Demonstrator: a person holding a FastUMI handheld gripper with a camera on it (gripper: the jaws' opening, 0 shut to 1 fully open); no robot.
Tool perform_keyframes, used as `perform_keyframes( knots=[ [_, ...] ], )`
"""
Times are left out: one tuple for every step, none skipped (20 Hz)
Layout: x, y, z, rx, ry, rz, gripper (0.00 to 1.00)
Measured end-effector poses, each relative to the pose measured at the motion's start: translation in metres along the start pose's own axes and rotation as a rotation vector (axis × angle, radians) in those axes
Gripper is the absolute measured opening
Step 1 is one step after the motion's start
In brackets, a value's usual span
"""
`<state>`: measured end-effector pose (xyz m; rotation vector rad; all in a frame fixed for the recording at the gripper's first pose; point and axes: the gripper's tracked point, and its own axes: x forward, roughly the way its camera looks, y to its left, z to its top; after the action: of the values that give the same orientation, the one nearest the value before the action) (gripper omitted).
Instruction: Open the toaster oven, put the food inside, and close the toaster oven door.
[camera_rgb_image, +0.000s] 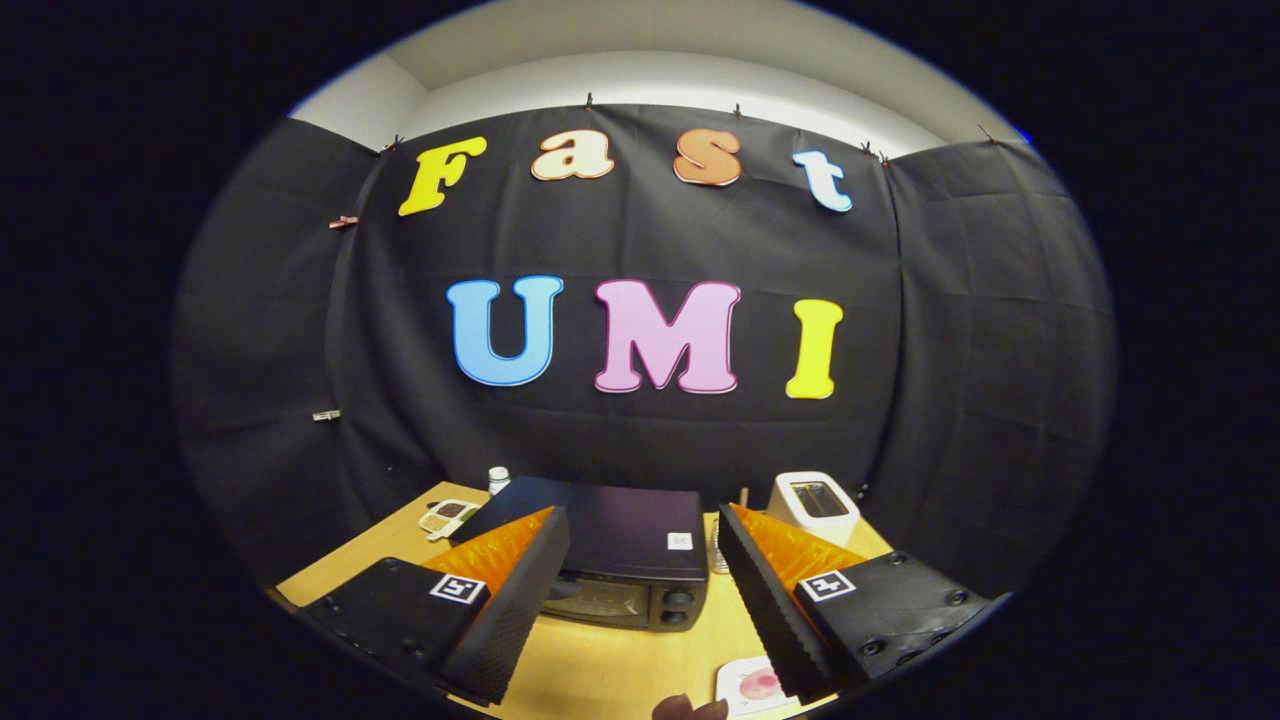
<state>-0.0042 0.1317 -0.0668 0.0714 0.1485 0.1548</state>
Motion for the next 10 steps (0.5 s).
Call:
perform_keyframes(
  knots=[
    [0.006,0.012,-0.006,0.023,0.018,0.012,0.98],
    [0.013,0.023,-0.014,0.043,0.038,0.019,0.97],
    [0.021,0.031,-0.023,0.057,0.06,0.019,0.98],
    [0.028,0.04,-0.033,0.072,0.082,0.017,0.98],
    [0.035,0.048,-0.041,0.089,0.105,0.018,0.98],
    [0.042,0.057,-0.052,0.104,0.131,0.019,0.98],
    [0.05,0.065,-0.064,0.108,0.157,0.015,0.97],
    [0.057,0.073,-0.074,0.103,0.179,0.011,0.97],
    [0.065,0.081,-0.085,0.094,0.203,0.009,0.97],
    [0.072,0.088,-0.097,0.086,0.228,0.01,0.97]
  ],
)
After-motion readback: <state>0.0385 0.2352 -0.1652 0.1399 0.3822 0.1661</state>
